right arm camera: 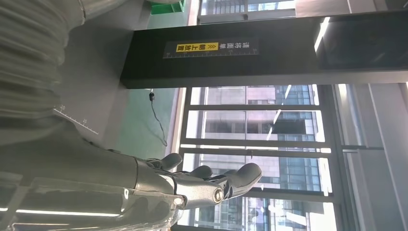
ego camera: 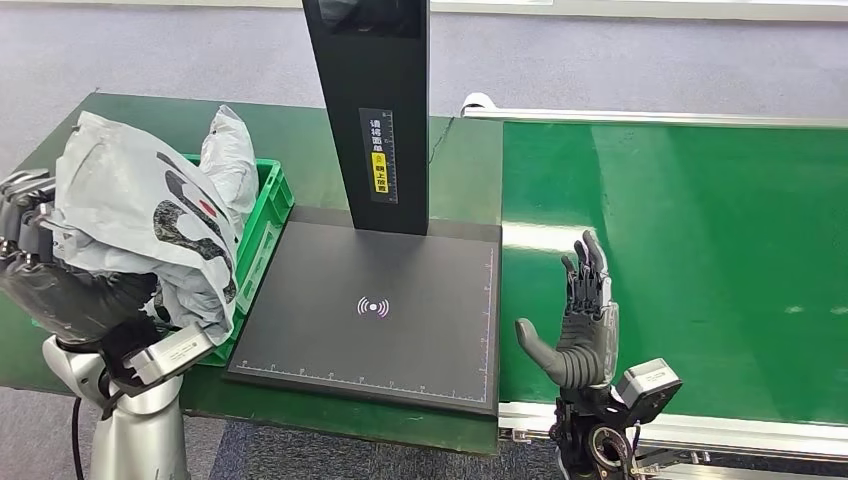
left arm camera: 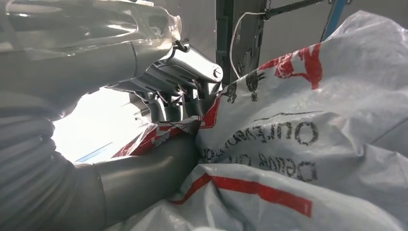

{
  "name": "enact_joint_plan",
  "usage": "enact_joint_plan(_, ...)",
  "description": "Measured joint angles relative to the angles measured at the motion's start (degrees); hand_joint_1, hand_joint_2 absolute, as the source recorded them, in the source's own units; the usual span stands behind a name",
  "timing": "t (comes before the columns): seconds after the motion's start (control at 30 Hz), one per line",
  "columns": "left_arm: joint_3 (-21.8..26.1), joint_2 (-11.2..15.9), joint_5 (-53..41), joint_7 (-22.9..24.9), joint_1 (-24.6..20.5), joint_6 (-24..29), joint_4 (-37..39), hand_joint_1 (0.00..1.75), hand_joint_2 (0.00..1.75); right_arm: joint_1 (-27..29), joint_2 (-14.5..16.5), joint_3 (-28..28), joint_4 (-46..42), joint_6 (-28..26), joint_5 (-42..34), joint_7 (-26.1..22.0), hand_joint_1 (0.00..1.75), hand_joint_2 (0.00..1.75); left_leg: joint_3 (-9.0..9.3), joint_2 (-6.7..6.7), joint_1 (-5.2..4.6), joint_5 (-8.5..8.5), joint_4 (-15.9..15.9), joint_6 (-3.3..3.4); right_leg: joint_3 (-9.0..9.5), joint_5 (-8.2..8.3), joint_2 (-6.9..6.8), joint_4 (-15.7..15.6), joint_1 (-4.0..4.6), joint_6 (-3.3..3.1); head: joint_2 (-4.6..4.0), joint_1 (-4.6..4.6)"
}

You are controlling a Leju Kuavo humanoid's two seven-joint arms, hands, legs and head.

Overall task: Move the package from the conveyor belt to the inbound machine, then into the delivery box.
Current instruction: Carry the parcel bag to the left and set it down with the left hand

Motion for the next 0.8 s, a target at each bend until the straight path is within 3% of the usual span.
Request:
enact_joint_plan(0.27, 1.06, -0.18, -1.33, 0.00, -0.74, -0.01, 0.66, 1.75, 1.75, 0.06, -0.01, 0.02, 0.00, -0.02, 0.00, 0.00, 0.00, 1.75, 0.01, -0.01, 0.00, 0.01, 0.00, 0.00, 0.00, 0.00, -0.01, 0.00, 0.00, 0.00, 0.00, 0.00)
enact_joint_plan(0.43, 8.75, -0.09, -8.01, 1.64, -9.26, -0.02, 9.24, 1.75, 1.75, -0.08, -0.02, 0.39, 0.00, -0.14, 0.00, 0.01, 0.00, 1.75, 0.03, -0.02, 0.01, 0.07, 0.00, -0.01, 0.03, 0.05, -0.03, 0.00, 0.02, -0.05, 0.00, 0.01)
enact_joint_plan(0.5, 12.51, 0.71, -12.71, 6.80, -13.69, -0.02, 15.28, 1.75, 1.75, 0.14, -0.02, 0.46, -0.14, -0.43, 0.07, 0.04, 0.00, 1.75, 0.06, -0.01, 0.02, 0.12, 0.00, -0.03, 0.03, 0.09, -0.02, 0.01, 0.03, -0.08, 0.00, 0.02)
enact_joint_plan(0.6, 16.36, 3.16, -20.82, 18.83, -19.68, -0.02, 25.27, 1.75, 1.75, 1.14, -0.03, 0.39, -1.21, -0.92, 0.32, 0.21, 0.00, 1.75, 0.06, 0.01, 0.04, 0.18, 0.00, -0.06, 0.03, 0.14, 0.01, 0.04, 0.06, -0.11, 0.00, 0.01)
enact_joint_plan(0.63, 17.50, 4.00, -21.12, 20.38, -21.25, -0.02, 27.86, 1.75, 1.75, 1.62, -0.04, 0.32, -1.76, -1.00, 0.41, 0.39, 0.00, 1.75, 0.04, 0.04, 0.05, 0.18, -0.01, -0.07, 0.02, 0.15, 0.03, 0.06, 0.07, -0.12, 0.00, 0.01)
enact_joint_plan(0.7, 20.93, 4.72, -15.97, 16.16, -23.14, 0.02, 29.65, 1.75, 1.75, 2.50, -0.07, 0.10, -2.74, -0.97, 0.53, 0.93, 0.00, 1.75, -0.01, 0.15, 0.06, 0.18, -0.01, -0.08, -0.02, 0.15, 0.14, 0.11, 0.08, -0.13, 0.00, 0.02)
enact_joint_plan(0.8, 27.00, 4.22, -4.41, 3.47, -23.54, 0.13, 26.14, 1.75, 1.75, 3.33, -0.05, -0.09, -3.33, -0.74, 0.63, 1.50, 0.00, 1.75, -0.05, 0.35, 0.06, 0.14, -0.01, -0.13, -0.16, 0.14, 0.36, 0.12, 0.07, -0.13, 0.00, 0.01)
